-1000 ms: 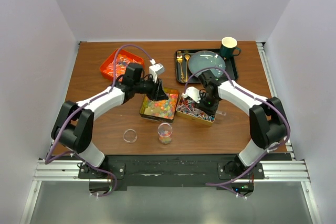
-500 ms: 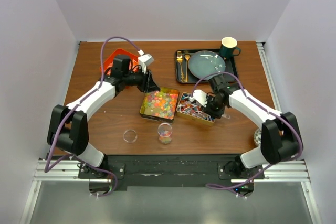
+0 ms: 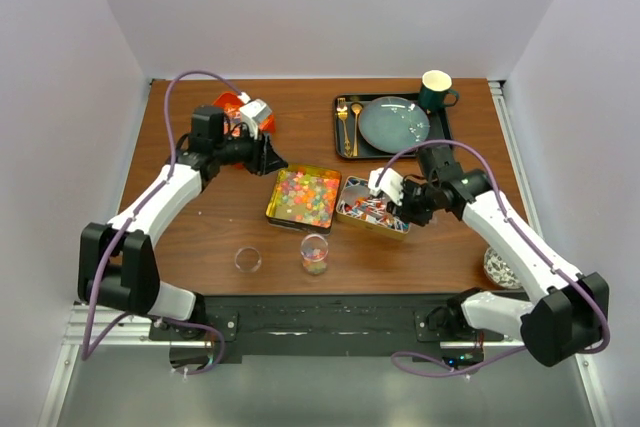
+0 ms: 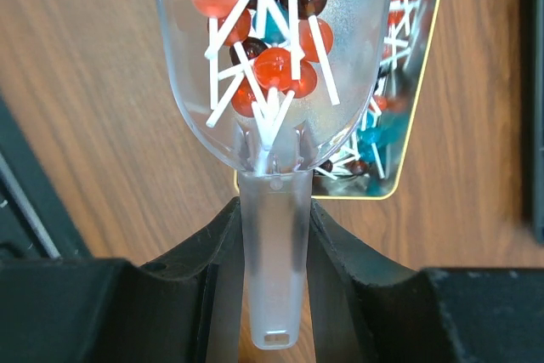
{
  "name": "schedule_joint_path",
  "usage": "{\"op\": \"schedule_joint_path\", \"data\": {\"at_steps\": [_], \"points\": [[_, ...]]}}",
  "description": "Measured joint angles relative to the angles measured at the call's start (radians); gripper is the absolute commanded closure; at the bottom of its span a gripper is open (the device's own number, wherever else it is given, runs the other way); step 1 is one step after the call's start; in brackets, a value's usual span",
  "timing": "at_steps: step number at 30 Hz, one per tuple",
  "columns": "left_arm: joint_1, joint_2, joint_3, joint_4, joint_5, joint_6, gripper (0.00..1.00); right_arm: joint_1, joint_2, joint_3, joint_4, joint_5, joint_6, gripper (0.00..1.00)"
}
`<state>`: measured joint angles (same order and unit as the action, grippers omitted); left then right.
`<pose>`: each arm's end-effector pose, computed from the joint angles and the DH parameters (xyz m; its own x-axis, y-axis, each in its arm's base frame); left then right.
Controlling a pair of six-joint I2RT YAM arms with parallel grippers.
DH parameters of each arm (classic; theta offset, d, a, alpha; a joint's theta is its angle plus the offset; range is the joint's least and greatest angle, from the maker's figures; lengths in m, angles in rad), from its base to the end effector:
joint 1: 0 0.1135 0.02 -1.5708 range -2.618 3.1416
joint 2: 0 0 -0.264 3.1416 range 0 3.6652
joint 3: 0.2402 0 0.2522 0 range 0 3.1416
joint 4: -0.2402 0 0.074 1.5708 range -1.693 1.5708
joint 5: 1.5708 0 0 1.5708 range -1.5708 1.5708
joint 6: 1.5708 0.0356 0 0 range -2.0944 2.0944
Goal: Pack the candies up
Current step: Place the fake candies in the packing bottle.
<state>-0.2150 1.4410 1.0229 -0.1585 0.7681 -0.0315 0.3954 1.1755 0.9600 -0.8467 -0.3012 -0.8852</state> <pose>0.3050 -0.0919 0.2763 -0.5551 0.0980 -0.8260 0.7054 0.5818 -0.4050 0.2018 0.0957 0.2690 -0.1224 -0.8521 -0.5089 -0.9412 0.2624 -0.2129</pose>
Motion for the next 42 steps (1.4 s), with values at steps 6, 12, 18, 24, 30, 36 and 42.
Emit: {"op": "schedule_joint_path", "data": {"at_steps": [6, 12, 18, 24, 30, 36, 42], "points": [[0.07, -0.058, -0.066, 0.003, -0.014, 0.0, 0.58, 0.062, 0.042, 0.191, -0.15, -0.004, -0.061, 1.0], [0.12, -0.094, -0.134, 0.022, -0.02, -0.013, 0.58, 0.179, 0.112, 0.32, -0.313, 0.032, -0.11, 1.0], [0.164, -0.15, -0.193, 0.047, -0.021, -0.039, 0.58, 0.262, 0.23, 0.408, -0.423, 0.136, -0.123, 1.0], [0.193, -0.218, -0.247, 0.086, -0.024, -0.064, 0.58, 0.379, 0.285, 0.473, -0.474, 0.25, -0.131, 1.0], [0.215, -0.254, -0.286, 0.119, -0.026, -0.09, 0.58, 0.455, 0.324, 0.515, -0.485, 0.337, -0.136, 1.0], [0.235, -0.271, -0.296, 0.149, -0.032, -0.108, 0.58, 0.506, 0.385, 0.539, -0.491, 0.432, -0.141, 1.0], [0.241, -0.272, -0.299, 0.169, -0.032, -0.116, 0.58, 0.551, 0.426, 0.581, -0.489, 0.524, -0.142, 1.0]]}}
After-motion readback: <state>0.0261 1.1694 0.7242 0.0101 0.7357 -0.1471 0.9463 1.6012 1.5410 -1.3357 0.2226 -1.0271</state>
